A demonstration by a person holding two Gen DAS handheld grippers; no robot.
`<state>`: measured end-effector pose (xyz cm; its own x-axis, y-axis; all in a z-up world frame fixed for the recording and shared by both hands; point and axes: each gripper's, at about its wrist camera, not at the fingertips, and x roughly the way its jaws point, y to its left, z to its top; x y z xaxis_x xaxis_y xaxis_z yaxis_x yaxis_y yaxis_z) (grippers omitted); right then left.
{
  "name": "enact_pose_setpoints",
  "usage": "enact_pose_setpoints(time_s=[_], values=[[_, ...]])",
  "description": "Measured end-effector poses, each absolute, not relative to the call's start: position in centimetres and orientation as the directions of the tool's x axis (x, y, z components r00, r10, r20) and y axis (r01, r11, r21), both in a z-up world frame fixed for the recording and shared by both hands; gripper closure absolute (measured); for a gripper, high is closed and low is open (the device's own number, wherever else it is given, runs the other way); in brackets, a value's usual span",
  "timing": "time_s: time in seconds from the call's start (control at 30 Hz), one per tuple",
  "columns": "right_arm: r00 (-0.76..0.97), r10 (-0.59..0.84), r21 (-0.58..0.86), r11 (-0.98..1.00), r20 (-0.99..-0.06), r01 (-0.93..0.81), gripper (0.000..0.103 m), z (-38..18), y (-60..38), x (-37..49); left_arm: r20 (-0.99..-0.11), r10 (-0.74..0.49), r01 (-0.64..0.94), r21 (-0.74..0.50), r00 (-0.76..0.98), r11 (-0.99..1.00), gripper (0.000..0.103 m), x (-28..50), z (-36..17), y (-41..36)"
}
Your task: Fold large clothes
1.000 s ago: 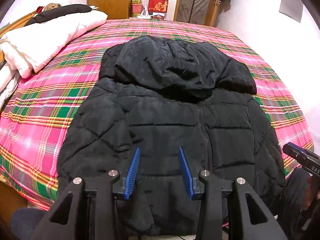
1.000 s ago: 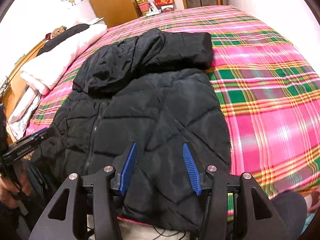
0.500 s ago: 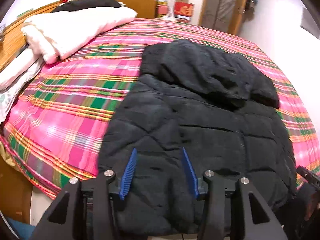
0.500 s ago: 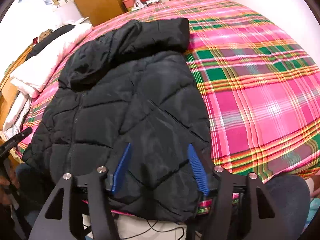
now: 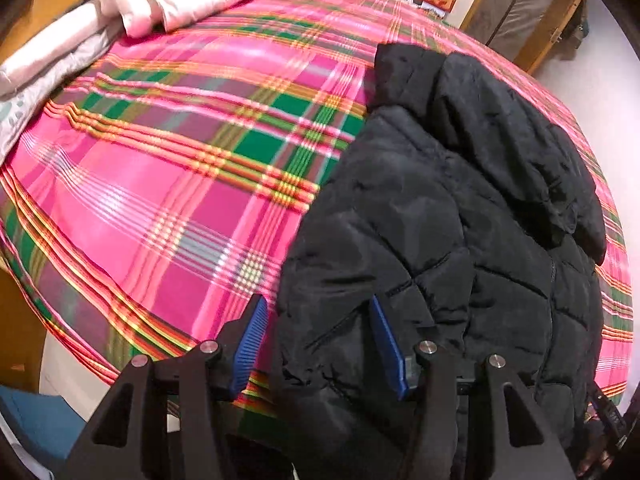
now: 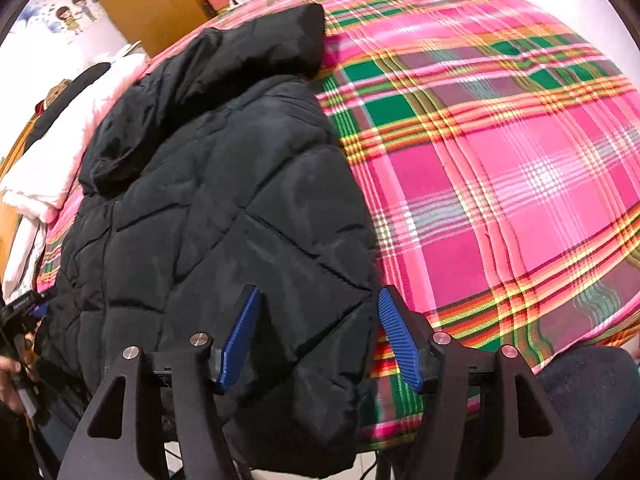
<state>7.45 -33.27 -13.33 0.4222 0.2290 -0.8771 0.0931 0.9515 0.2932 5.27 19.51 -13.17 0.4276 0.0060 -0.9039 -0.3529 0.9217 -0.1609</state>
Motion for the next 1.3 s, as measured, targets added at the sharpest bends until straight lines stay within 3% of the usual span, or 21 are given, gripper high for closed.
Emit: enact_pose_setpoints(time_s=[0.17, 0.43, 0.47, 0.53, 0.63, 0.7, 1.13, 1.3], values=[[0.397, 0.267, 0.341, 0.932, -0.878, 0.126, 0.036, -14.5, -34.0, 7.4, -0.907, -0.016, -0.309, -0.159, 0.420, 0.938, 0.041, 5.1, -13.9, 17.8], [0.321, 0.335, 0.379, 0.921, -0.886, 0.085, 0.036, -15.1, -33.1, 7.3, -0.920, -0.043, -0.311, -0.176, 0.389, 0.934, 0.041, 4.7, -14.7, 16.9], [0.318, 0.328, 0.370, 0.926, -0.890, 0.078, 0.038, -15.1, -32.9, 7.2, -0.923, -0.041, -0.303, -0.168, 0.383, 0.938, 0.044, 4.9, -14.7, 16.7], [0.315, 0.325, 0.367, 0.926, -0.892, 0.085, 0.059, -15.1, -33.1, 7.2, -0.926, -0.044, -0.281, -0.159, 0.376, 0.946, 0.056, 5.0, -14.8, 16.2], [0.321, 0.374, 0.423, 0.900, -0.870, 0.100, 0.082, -14.7, -33.7, 6.9, -0.917, -0.076, -0.259, -0.189, 0.391, 0.947, 0.075, 5.0, -14.3, 16.2], [0.333, 0.395, 0.445, 0.891, -0.856, 0.087, 0.088, -13.7, -33.8, 6.8, -0.903, -0.103, -0.244, -0.221, 0.418, 0.944, 0.080, 4.7, -13.4, 16.3], [0.522, 0.554, 0.645, 0.764, -0.649, -0.009, 0.093, -3.6, -36.8, 5.1, -0.691, -0.314, -0.084, -0.476, 0.651, 0.875, 0.086, 3.0, -2.5, 17.8], [0.537, 0.594, 0.691, 0.722, -0.599, -0.028, 0.093, -2.5, -37.2, 3.8, -0.636, -0.362, -0.065, -0.545, 0.682, 0.836, 0.086, 1.3, -0.6, 18.6]])
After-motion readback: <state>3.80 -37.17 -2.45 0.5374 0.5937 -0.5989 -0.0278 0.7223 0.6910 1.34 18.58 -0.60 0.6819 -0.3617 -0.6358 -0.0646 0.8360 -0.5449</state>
